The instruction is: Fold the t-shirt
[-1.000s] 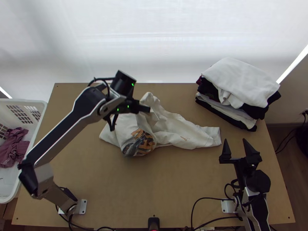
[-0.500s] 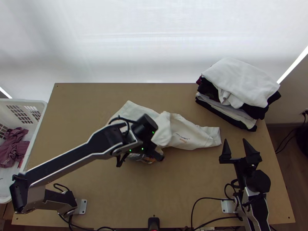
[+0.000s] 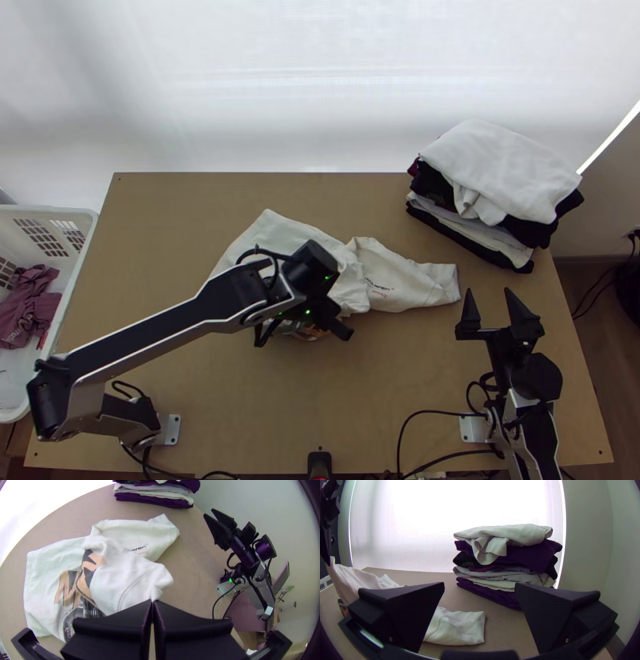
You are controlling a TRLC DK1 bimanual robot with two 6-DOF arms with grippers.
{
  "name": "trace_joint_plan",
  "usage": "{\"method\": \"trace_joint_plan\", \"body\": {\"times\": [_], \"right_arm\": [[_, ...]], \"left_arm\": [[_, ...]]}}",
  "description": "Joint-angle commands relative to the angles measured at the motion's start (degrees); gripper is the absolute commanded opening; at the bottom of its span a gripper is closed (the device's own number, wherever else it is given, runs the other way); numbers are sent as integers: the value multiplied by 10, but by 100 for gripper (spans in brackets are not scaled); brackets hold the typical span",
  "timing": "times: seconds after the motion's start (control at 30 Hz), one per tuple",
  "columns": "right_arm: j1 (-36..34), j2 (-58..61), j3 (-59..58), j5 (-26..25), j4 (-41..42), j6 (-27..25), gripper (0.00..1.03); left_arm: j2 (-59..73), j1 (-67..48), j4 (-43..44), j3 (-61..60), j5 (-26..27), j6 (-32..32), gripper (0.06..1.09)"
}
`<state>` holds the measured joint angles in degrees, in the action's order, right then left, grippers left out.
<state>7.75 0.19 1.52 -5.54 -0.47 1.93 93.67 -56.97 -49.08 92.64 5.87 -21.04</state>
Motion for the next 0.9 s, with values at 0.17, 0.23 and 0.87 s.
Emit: {"method": "trace_joint_plan", "body": {"times": [0.17, 0.23, 0.87], "right_arm": [[-2, -3, -11, 1, 6, 10, 99], [-2, -3, -11, 1, 6, 10, 99], [-2, -3, -12, 1, 6, 10, 99]], "left_arm": [[133, 21, 14, 176, 6, -54, 9], [162, 21, 28, 201, 4, -61, 9], [24, 6, -32, 30, 78, 56, 9]]}}
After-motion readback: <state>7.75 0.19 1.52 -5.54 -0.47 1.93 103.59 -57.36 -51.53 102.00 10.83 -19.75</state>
